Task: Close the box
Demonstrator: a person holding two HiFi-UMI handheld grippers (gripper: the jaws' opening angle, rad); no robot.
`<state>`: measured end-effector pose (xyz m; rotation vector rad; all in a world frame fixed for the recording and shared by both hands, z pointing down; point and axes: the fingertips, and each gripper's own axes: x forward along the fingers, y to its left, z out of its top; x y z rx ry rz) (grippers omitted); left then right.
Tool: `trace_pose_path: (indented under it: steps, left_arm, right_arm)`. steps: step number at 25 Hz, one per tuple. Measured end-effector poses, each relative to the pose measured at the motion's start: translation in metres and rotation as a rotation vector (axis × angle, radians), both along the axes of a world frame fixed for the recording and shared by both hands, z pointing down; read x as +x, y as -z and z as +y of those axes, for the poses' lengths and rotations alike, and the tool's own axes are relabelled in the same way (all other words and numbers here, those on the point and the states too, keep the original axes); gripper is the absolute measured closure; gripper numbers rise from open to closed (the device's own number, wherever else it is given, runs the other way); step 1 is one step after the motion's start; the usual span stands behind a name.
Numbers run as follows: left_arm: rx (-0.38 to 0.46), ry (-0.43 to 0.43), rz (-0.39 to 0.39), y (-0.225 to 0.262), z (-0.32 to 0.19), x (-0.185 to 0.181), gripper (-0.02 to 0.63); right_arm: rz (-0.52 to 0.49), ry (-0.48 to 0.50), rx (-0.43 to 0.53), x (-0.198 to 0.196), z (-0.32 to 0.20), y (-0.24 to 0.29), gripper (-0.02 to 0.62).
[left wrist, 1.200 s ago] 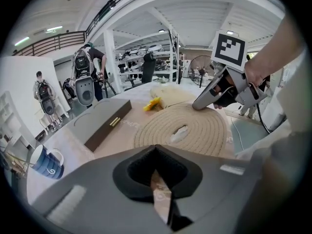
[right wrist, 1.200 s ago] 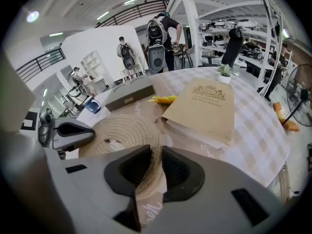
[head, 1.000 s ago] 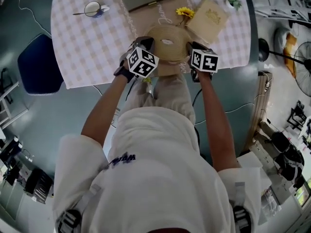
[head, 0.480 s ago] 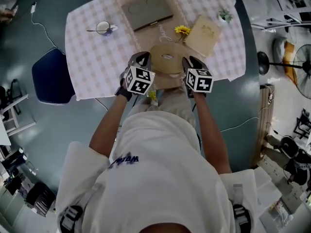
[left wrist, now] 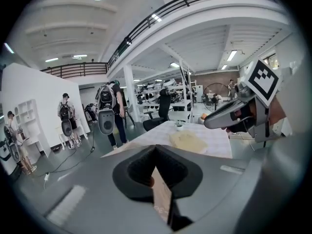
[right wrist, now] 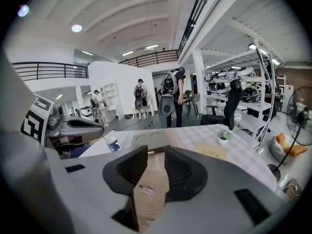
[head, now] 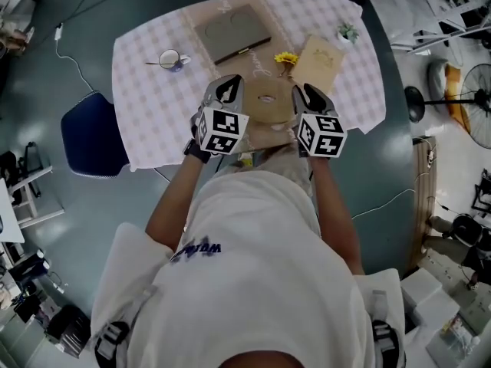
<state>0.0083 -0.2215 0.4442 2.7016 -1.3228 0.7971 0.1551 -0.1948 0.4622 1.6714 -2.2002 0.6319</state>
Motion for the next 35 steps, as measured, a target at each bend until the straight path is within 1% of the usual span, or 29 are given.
trace_pose_path:
  steps: [5, 8, 14, 19, 24, 27, 30, 33, 35]
  left_arm:
    - [0.060, 0.006, 0.115, 0.045, -0.011, -0.001, 0.603]
    - [0.106, -0.001, 0.161, 0.072, -0.013, 0.000, 0.603]
    - [0.185, -0.022, 0.217, 0.116, -0.006, 0.006, 0.603]
    - [0.227, -0.027, 0.249, 0.137, 0.001, 0.007, 0.604]
    - [0.285, -0.041, 0.270, 0.147, 0.009, 0.005, 0.604]
    - [0.290, -0.043, 0.279, 0.146, 0.016, 0.005, 0.604]
    - [0.284, -0.055, 0.284, 0.146, 0.020, 0.007, 0.604]
    - [0.249, -0.100, 0.328, 0.146, 0.029, 0.012, 0.604]
    - [0.226, -0.105, 0.355, 0.144, 0.032, 0.012, 0.604]
  right_arm:
    - [0.002, 0.003, 0.102, -0.005, -0.003, 0.045, 0.486]
    - [-0.003, 0.009, 0.164, -0.008, -0.004, 0.070, 0.488]
    - [-0.010, 0.026, 0.265, -0.011, -0.006, 0.120, 0.489]
    - [-0.048, 0.043, 0.345, -0.012, -0.004, 0.150, 0.505]
    - [-0.063, 0.058, 0.372, -0.015, -0.001, 0.159, 0.558]
    - [-0.064, 0.074, 0.380, -0.017, 0.003, 0.161, 0.565]
    - [-0.067, 0.088, 0.363, -0.017, 0.004, 0.160, 0.590]
    - [-0.079, 0.110, 0.355, -0.019, 0.008, 0.161, 0.591]
    - [-0.095, 0.118, 0.367, -0.021, 0.011, 0.162, 0.592]
